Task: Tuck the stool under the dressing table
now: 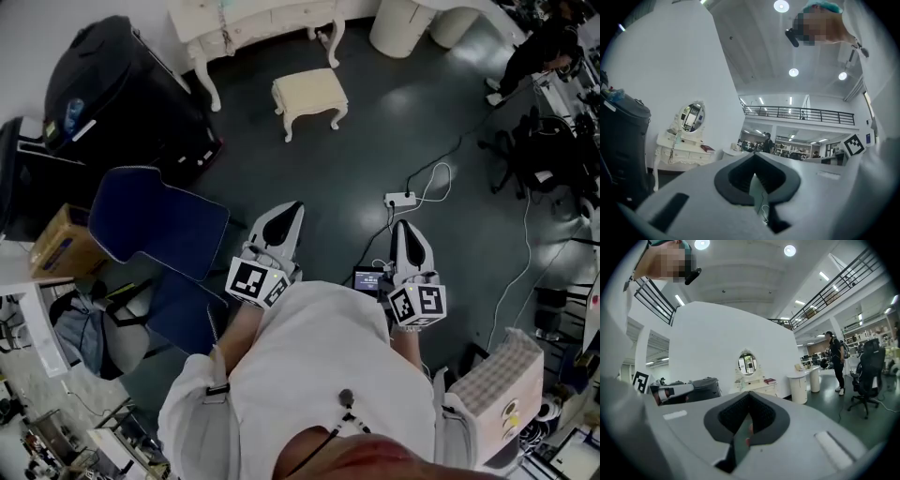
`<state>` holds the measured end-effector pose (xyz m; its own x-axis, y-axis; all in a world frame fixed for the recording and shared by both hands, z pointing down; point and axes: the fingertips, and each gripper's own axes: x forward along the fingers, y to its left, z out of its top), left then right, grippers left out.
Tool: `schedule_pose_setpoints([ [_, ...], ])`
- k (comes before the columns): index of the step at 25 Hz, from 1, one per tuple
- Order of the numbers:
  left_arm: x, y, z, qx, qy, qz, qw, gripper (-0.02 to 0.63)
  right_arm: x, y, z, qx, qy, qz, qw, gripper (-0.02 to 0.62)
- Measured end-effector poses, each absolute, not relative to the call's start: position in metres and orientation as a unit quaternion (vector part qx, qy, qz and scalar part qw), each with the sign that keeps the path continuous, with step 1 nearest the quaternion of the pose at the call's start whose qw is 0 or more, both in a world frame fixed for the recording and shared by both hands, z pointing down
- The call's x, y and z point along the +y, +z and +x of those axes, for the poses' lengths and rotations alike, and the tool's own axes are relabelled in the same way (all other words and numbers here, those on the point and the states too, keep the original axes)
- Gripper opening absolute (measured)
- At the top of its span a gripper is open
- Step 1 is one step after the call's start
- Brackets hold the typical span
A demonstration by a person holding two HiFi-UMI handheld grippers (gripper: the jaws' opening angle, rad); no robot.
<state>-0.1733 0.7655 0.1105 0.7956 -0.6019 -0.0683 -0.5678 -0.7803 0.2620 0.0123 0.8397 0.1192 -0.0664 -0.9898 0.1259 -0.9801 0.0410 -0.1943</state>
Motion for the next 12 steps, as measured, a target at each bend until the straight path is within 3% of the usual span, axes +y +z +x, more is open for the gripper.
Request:
schedule_pose_setpoints([
  [8,0.694,0.11,-0.193,-0.302,-0.072,0.946,0.094,0.005,0.773,0.114,-0.006,0.702,-0.105,-0.704,0.032,0.008],
  [12,0.67,0.111,-0.202,-0.292,-0.083,0.944,0.126,0.005,0.748,0.113,-0.018,0.705,-0.106,-0.7,0.022,0.008],
])
